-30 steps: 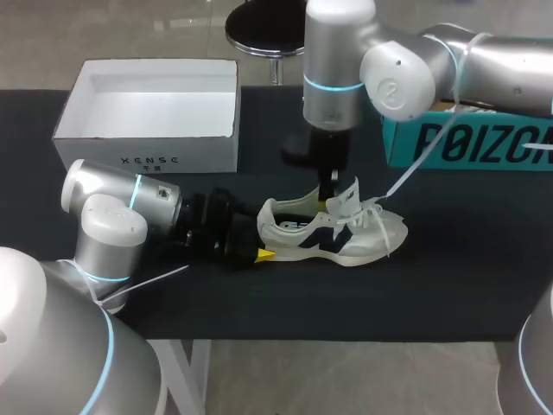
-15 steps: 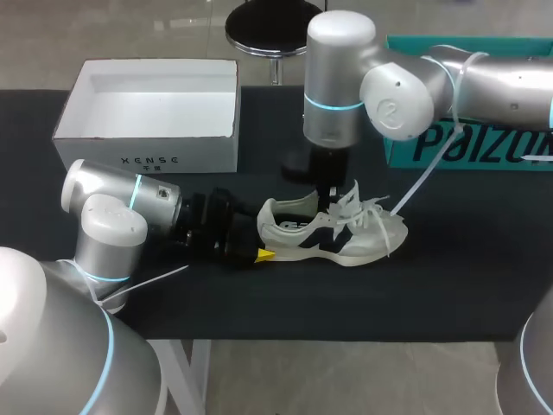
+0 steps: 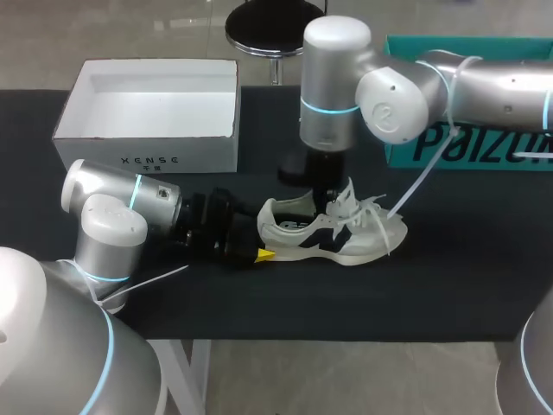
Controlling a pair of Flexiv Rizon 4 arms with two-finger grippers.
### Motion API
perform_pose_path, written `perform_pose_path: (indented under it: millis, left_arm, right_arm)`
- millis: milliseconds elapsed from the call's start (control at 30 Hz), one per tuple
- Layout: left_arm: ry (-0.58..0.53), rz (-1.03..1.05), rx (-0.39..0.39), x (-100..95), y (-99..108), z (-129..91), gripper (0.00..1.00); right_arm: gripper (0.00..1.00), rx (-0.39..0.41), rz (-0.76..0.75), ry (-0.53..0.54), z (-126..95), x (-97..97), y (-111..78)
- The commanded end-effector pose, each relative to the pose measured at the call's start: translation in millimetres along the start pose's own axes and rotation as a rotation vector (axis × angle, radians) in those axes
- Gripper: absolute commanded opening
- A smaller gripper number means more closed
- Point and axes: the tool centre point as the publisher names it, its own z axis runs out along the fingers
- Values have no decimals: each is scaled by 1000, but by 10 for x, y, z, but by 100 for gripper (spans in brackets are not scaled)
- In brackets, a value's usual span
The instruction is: Take the shoe out of the shoebox, open the shoe tongue, remove and reinsert the insole, then place the shoe into the shoebox
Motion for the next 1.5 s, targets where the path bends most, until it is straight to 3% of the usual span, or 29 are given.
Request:
perform_pose_path:
  millis: [33,567,633,667,700,733,1167,1500]
  left_arm:
    - [0,1,-3,10,20,12,0]
    - [0,1,-3,10,20,12,0]
    - [0,1,-3,10,20,12,0]
    - [0,1,-3,10,20,12,0]
    - [0,1,-3,10,20,12,0]
    - [0,1,-3,10,20,12,0]
    - [0,1,-3,10,20,12,0]
    - [0,1,-3,10,20,12,0]
  right_arm:
    - [36,8,3,3,18,-29,17]
    - [42,15,9,56,504,94,88]
    - [34,23,8,60,565,124,105]
    - [9,25,15,64,589,140,107]
    - [0,26,19,65,605,157,108]
    - [0,27,24,65,612,170,109]
    - [0,33,77,12,314,264,31]
    - [0,24,109,-26,79,232,-28]
